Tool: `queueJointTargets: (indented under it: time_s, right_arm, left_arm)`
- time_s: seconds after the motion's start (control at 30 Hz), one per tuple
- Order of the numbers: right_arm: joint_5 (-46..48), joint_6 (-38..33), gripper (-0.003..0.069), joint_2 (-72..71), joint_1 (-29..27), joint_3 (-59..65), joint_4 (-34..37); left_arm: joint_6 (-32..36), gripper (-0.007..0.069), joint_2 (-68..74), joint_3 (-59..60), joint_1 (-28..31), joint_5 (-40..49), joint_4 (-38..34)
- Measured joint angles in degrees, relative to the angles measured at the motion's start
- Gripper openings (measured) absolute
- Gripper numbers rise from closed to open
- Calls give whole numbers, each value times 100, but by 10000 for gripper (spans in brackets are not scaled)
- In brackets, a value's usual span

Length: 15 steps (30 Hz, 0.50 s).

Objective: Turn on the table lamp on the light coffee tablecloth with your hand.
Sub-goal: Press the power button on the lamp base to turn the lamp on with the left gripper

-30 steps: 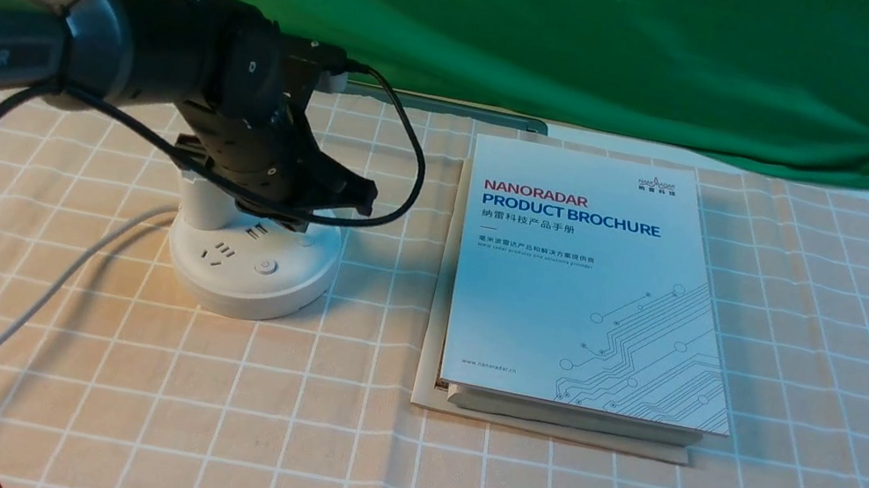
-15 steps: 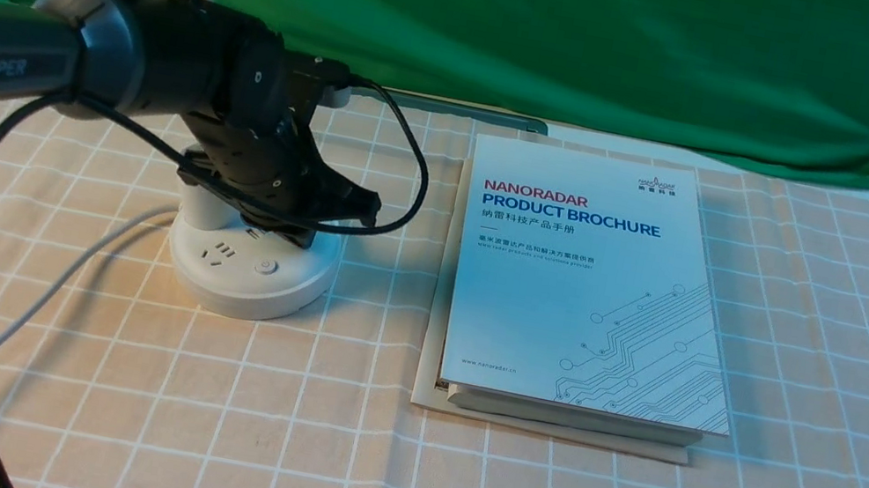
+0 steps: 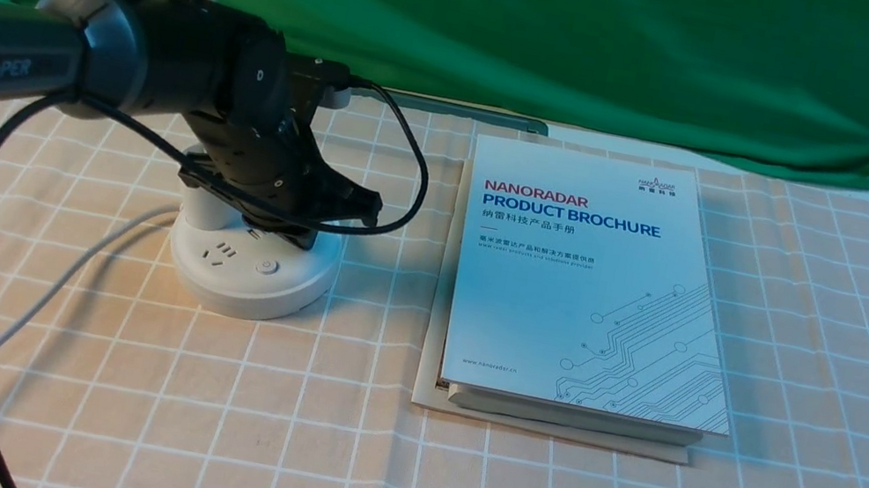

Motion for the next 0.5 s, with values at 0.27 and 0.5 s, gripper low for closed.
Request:
queueJointTargets:
  time_s: [0.27, 0.5]
  right_arm:
    - [0, 0, 240, 0, 0, 0, 0]
    - [0, 0, 239, 0, 0, 0, 0]
  left_arm:
    - [4, 1, -212, 125, 0, -194, -11]
    - [4, 1, -195, 137, 0, -499, 11]
